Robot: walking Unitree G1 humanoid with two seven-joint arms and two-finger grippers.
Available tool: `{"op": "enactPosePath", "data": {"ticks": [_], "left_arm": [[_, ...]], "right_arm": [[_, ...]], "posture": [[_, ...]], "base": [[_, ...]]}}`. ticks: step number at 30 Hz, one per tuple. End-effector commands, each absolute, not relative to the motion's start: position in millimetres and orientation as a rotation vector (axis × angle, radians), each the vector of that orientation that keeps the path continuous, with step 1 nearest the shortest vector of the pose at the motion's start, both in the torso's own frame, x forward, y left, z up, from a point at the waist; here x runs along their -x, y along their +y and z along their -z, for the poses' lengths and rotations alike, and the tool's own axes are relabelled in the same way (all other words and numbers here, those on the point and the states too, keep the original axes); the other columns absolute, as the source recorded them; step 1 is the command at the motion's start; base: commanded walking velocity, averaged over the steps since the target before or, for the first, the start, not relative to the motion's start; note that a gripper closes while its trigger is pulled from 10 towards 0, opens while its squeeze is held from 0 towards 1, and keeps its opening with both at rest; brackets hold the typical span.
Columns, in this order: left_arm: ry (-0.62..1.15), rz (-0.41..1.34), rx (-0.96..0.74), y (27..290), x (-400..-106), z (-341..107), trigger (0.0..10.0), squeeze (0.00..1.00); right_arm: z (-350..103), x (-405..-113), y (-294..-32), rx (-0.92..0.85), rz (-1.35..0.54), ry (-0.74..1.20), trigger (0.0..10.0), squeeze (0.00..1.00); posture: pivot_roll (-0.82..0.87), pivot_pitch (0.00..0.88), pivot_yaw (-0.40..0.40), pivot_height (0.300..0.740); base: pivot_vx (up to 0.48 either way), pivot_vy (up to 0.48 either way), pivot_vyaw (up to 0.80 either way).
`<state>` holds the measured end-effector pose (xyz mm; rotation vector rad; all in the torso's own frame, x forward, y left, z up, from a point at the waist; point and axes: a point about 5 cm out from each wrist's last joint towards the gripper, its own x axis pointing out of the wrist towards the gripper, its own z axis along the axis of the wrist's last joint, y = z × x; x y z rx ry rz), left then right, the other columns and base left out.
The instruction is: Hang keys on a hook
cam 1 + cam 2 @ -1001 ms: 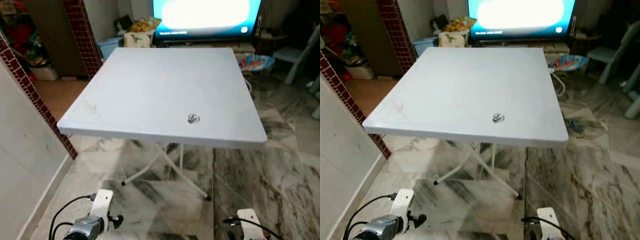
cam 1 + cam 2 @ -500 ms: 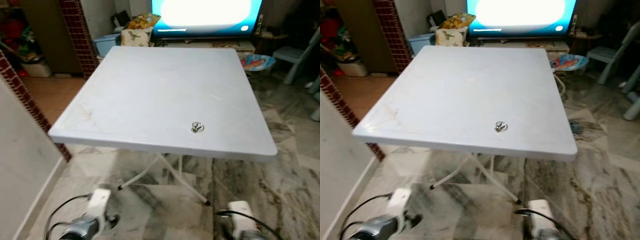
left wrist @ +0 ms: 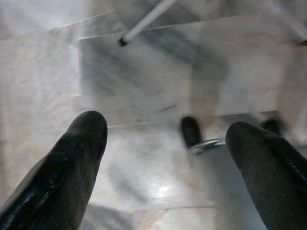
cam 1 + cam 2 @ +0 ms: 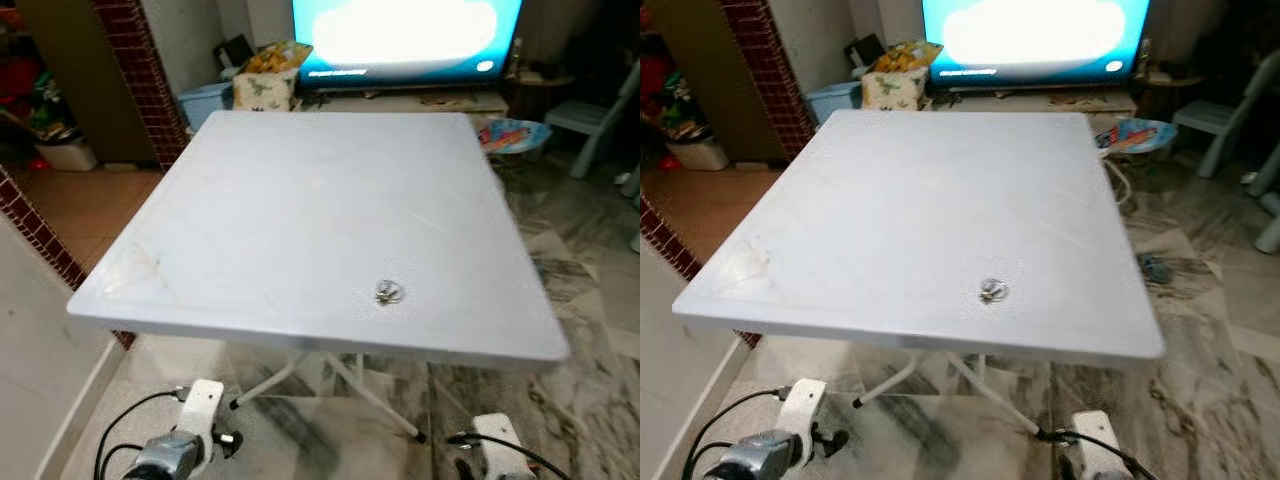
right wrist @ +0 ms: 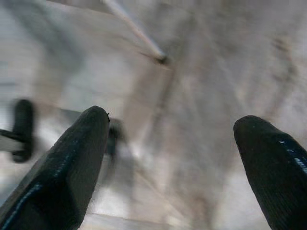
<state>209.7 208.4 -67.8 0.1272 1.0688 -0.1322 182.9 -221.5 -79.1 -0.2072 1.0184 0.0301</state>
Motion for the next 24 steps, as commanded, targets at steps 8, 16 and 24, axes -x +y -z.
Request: {"op": "enactPosePath", "data": {"ticks": [8,16,24], "left_arm": [[1.051,0.107,-0.131,206,-214,66,10.0,0.00],[1.004,0.061,-0.084,206,-215,65,10.0,0.00],[0.941,0.005,-0.037,208,-219,63,10.0,0.00]], "right_arm": [[80,-180,-224,0.265,-0.055,1.021,10.0,0.00],[86,-165,-222,0.274,-0.069,1.018,10.0,0.00],[98,-122,-226,0.254,-0.015,1.008,10.0,0.00]], "posture": [[-0.06,0.000,0.060,0.740],[-0.07,0.000,0.066,0.740],[-0.08,0.000,0.076,0.740]], "base": [[0.000,0.000,0.00],[0.000,0.000,0.00],[0.000,0.000,0.00]]}}
